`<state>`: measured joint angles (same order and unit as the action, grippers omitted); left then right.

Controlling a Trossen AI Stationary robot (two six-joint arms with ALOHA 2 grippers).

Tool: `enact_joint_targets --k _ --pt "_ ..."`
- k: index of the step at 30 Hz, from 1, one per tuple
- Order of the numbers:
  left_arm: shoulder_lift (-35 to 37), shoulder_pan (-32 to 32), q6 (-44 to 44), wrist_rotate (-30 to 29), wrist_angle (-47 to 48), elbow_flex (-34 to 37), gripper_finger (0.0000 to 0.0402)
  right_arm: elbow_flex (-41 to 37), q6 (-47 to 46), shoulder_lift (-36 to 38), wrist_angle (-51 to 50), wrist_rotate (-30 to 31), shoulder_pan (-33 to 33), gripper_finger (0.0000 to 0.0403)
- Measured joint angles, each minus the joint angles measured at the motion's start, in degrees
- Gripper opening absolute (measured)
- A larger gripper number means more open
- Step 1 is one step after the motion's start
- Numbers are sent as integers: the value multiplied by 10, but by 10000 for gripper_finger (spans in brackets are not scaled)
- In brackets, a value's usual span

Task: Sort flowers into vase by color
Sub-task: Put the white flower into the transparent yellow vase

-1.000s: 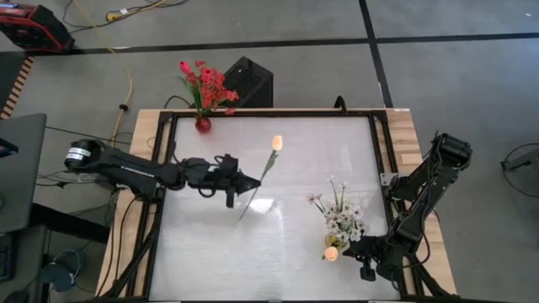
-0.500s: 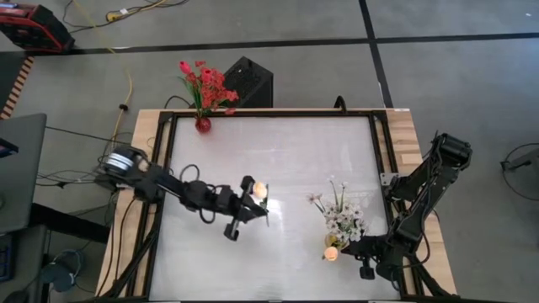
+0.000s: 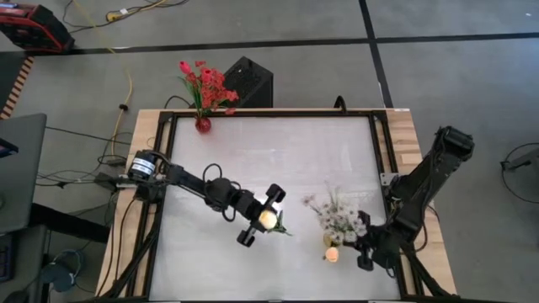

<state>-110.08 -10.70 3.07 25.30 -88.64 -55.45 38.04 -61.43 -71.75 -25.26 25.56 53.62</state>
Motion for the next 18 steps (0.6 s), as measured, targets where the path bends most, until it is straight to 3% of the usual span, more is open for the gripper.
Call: enact_joint_targets --k 9,18 --pt "0 20 -56 14 18 -3 0 0 84 -16 57 -8 -119 25" --pt "0 41 -113 15 20 -3 0 8 89 -11 63 -128 -170 25"
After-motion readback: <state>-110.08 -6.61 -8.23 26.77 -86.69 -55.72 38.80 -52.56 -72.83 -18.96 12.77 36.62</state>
